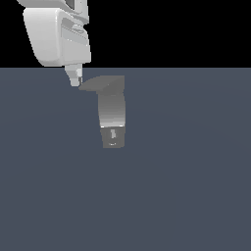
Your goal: Turn on the faucet by rotating a designated handle.
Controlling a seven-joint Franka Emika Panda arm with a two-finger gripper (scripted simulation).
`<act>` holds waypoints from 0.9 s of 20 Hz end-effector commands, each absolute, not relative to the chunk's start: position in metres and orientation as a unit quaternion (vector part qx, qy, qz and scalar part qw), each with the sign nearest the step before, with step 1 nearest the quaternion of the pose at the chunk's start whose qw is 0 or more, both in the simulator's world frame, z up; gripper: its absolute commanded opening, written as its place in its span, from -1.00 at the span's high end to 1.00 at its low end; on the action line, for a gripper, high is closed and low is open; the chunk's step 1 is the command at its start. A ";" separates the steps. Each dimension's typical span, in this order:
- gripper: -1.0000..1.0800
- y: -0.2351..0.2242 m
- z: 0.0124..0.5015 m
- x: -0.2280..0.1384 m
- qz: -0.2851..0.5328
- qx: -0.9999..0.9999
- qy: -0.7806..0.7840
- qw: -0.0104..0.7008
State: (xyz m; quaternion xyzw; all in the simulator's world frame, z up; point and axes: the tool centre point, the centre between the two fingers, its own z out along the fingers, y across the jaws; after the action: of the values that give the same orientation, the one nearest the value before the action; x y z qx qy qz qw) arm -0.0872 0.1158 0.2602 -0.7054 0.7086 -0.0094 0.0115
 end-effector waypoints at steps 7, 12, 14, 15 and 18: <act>1.00 0.084 0.257 -0.091 -0.007 -0.705 0.709 0.008; 1.00 0.056 0.254 -0.094 -0.005 -0.704 0.710 0.006; 1.00 0.045 0.253 -0.095 -0.004 -0.704 0.710 0.005; 1.00 0.039 0.252 -0.096 -0.003 -0.704 0.710 0.004; 1.00 0.021 0.251 -0.098 -0.002 -0.703 0.711 0.002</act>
State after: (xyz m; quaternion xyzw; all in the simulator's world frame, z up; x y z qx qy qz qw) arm -0.0937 0.0461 0.2605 -0.7148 0.6992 -0.0103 0.0096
